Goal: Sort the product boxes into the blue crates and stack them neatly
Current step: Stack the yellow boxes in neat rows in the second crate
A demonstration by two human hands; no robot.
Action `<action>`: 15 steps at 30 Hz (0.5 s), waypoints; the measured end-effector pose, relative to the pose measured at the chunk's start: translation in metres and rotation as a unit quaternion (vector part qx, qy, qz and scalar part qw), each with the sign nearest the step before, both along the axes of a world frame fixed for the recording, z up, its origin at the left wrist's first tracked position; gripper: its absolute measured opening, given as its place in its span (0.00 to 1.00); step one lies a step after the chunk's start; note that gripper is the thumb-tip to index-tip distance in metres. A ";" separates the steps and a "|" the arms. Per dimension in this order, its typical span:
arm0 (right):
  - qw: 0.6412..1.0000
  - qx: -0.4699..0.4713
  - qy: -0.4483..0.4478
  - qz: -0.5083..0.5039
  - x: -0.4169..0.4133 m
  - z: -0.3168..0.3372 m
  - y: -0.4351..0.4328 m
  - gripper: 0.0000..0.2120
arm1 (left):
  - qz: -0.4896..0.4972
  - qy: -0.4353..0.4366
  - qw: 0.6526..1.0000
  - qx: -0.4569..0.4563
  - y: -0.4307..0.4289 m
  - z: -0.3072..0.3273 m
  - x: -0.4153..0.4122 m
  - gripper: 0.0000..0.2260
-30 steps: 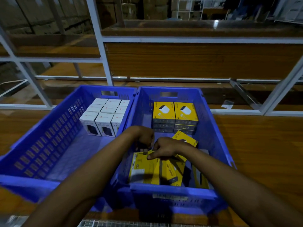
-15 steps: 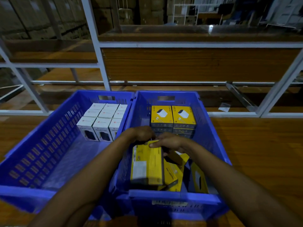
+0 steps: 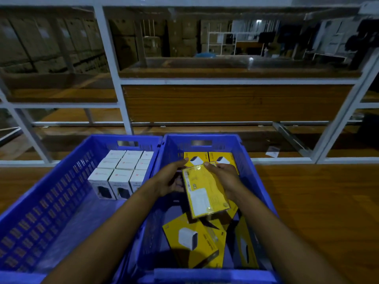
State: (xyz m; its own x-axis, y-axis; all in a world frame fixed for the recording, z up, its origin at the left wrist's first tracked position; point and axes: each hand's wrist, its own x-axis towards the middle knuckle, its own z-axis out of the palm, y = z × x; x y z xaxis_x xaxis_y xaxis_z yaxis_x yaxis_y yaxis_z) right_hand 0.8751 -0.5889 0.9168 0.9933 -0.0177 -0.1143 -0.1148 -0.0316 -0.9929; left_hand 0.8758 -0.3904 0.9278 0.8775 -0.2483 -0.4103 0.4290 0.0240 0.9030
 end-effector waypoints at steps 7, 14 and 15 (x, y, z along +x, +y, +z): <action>0.992 0.018 -0.064 -0.109 0.012 -0.011 0.000 0.36 | -0.016 0.040 0.998 0.042 -0.019 0.000 0.005 0.22; 0.983 0.127 -0.058 -0.117 -0.005 0.025 0.011 0.16 | 0.062 0.020 0.995 -0.073 -0.038 0.001 0.017 0.20; 0.985 0.116 -0.078 -0.100 -0.004 0.024 0.015 0.15 | 0.065 0.022 0.993 -0.094 -0.040 0.003 0.017 0.19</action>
State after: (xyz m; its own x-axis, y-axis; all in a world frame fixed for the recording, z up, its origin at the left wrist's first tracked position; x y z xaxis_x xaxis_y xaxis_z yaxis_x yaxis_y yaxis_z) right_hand 0.8715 -0.5744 0.9408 0.9784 -0.2060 0.0154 0.0586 0.2055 -0.9769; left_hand 0.8930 -0.4302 0.9308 0.8896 -0.2101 -0.4056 0.4498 0.2485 0.8579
